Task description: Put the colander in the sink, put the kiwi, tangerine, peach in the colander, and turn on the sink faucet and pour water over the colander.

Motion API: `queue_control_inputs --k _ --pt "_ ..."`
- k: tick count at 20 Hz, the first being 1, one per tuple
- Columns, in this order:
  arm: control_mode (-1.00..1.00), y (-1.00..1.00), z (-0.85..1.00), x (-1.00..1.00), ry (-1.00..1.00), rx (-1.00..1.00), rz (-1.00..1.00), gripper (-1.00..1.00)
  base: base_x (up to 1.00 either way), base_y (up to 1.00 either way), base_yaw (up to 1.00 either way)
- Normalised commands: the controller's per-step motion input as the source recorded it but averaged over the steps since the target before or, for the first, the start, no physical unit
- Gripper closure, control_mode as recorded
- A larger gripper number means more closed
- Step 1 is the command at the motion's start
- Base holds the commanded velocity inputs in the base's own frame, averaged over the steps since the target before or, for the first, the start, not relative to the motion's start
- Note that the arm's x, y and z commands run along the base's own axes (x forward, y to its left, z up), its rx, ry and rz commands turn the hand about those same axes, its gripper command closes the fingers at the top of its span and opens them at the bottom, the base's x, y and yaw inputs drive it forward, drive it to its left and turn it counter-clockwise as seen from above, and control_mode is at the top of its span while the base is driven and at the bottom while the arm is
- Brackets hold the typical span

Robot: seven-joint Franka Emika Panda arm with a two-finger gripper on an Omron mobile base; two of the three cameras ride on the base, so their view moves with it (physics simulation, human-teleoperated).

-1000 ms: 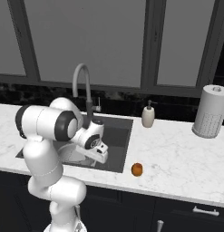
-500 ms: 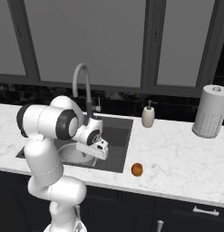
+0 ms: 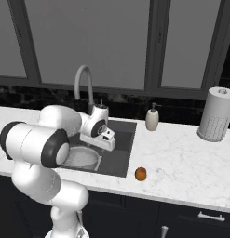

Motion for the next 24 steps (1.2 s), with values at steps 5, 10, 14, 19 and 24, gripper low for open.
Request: queue_control_inputs --k 5,10,14,19,24 --pt "-1.0 -0.43 0.91 -0.1 0.0 0.0 0.0 -1.0 0.0 0.0 0.0" --pt "-1.0 -0.47 0.41 -0.23 0.04 -0.03 0.0 -1.0 0.0 0.0 0.0" --pt "-1.0 -0.5 0.06 -0.44 0.02 -0.07 0.04 -1.0 0.0 0.0 0.0" --pt "-1.0 -0.72 0.0 -0.6 -0.01 -0.09 0.08 -1.0 0.0 0.0 0.0" --pt "-1.0 -0.77 0.0 -0.55 -0.1 -0.03 0.1 -1.0 0.0 0.0 0.0"
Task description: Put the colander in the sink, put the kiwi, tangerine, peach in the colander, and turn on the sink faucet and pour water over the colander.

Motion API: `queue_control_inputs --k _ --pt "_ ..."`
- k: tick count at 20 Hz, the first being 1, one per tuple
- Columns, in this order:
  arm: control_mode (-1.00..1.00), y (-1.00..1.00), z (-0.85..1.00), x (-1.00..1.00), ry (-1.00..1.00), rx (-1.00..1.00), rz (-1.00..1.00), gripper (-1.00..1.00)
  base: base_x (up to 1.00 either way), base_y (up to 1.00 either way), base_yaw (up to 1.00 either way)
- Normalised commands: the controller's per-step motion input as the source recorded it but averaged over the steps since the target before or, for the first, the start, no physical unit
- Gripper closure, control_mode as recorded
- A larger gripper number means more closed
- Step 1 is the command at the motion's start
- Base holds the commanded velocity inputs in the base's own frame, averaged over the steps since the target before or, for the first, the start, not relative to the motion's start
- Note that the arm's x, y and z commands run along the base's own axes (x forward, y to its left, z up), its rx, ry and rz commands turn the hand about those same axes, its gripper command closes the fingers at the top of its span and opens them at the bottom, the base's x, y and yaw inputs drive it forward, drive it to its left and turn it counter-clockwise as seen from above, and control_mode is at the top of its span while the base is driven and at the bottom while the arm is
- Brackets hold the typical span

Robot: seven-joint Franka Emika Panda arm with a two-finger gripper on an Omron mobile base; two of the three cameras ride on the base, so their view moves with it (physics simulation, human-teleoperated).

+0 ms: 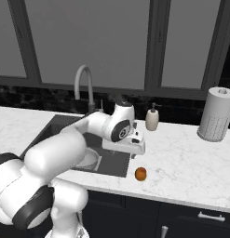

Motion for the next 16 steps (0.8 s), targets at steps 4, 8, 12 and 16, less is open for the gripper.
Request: queue_control_inputs --k 4,8,12,16 --pt "-1.0 -0.54 0.0 -0.13 0.0 0.0 0.09 -1.0 0.0 0.0 0.0" --pt "-1.0 -0.34 -0.21 0.02 0.0 0.0 0.1 -1.0 0.0 0.0 0.0" --pt "-1.0 -0.34 -0.45 0.01 0.0 0.0 0.12 -1.0 0.0 0.0 0.0" --pt "-1.0 -0.28 -0.53 0.0 0.0 0.0 0.12 -1.0 0.0 0.0 0.0"
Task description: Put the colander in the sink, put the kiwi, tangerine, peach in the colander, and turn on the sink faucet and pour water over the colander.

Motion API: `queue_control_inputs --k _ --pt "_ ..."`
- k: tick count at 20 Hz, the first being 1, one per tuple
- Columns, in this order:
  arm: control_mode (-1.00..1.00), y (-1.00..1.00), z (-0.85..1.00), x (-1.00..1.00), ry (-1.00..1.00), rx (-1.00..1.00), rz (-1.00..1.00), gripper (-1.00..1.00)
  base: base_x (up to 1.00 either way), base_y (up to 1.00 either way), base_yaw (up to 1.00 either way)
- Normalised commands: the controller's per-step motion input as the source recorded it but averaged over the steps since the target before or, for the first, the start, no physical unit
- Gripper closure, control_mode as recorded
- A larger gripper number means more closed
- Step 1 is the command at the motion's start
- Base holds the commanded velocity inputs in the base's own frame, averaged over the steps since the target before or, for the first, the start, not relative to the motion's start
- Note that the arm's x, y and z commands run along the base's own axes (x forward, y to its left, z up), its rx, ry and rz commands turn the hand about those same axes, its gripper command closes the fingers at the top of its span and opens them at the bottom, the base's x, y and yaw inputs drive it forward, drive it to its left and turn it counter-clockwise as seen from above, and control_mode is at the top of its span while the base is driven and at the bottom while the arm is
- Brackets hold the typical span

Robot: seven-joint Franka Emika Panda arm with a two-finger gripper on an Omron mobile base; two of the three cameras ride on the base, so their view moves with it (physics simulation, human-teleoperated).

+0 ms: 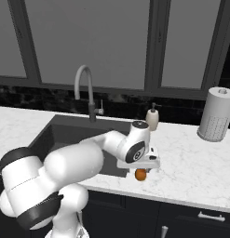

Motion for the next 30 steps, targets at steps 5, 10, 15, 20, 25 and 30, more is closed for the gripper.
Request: queue_control_inputs --k 5,10,15,20,25,30 --pt "-1.0 -0.1 -0.41 0.03 0.0 0.0 0.12 -1.0 0.0 0.0 0.0" --pt "-1.0 0.0 -0.27 0.16 0.0 0.0 0.09 -1.0 0.0 0.0 0.0" --pt "-1.0 -0.05 -0.22 0.26 0.0 0.0 0.07 -1.0 0.0 0.0 0.0" --pt "-1.0 -0.01 -0.16 0.09 0.0 0.0 0.04 1.0 0.0 0.0 0.0" --pt "-1.0 0.05 0.0 0.0 -0.03 0.0 0.0 1.0 0.0 0.0 0.0" --pt "-1.0 0.67 0.23 0.01 -0.05 0.0 0.0 1.0 0.0 0.0 0.0"
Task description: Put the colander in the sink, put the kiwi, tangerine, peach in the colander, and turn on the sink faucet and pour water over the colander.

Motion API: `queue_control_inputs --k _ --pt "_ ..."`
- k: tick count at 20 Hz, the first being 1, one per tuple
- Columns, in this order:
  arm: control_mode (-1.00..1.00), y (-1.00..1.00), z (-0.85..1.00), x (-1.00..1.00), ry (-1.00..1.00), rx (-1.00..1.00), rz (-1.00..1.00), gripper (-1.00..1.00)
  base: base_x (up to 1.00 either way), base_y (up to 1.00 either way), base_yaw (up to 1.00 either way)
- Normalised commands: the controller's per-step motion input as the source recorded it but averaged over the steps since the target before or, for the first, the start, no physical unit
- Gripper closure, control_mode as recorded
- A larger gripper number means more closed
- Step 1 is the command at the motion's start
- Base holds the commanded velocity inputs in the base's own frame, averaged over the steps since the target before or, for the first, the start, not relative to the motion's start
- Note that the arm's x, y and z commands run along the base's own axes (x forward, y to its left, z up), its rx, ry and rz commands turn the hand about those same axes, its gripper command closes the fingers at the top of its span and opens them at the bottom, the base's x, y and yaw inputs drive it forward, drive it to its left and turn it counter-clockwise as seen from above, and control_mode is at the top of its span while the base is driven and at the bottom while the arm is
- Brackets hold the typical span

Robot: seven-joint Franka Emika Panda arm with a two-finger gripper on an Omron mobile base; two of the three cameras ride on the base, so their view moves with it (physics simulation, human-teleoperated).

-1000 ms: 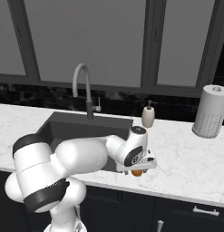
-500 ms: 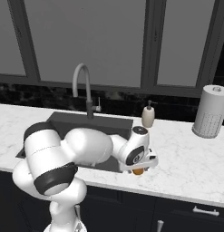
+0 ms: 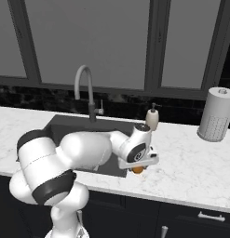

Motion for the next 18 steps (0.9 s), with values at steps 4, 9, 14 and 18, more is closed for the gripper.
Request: queue_control_inputs --k 4,9,14,18 --pt "-1.0 1.0 0.34 0.11 -0.02 0.03 0.0 1.0 0.0 0.0 0.0" --pt "-1.0 1.0 0.1 0.32 0.0 0.01 0.0 1.0 0.0 0.0 0.0" --pt "-1.0 0.94 0.0 0.6 0.0 0.03 0.0 1.0 0.0 0.0 0.0" --pt "-1.0 1.0 -0.02 0.42 0.0 0.01 0.02 1.0 0.0 0.0 0.0"
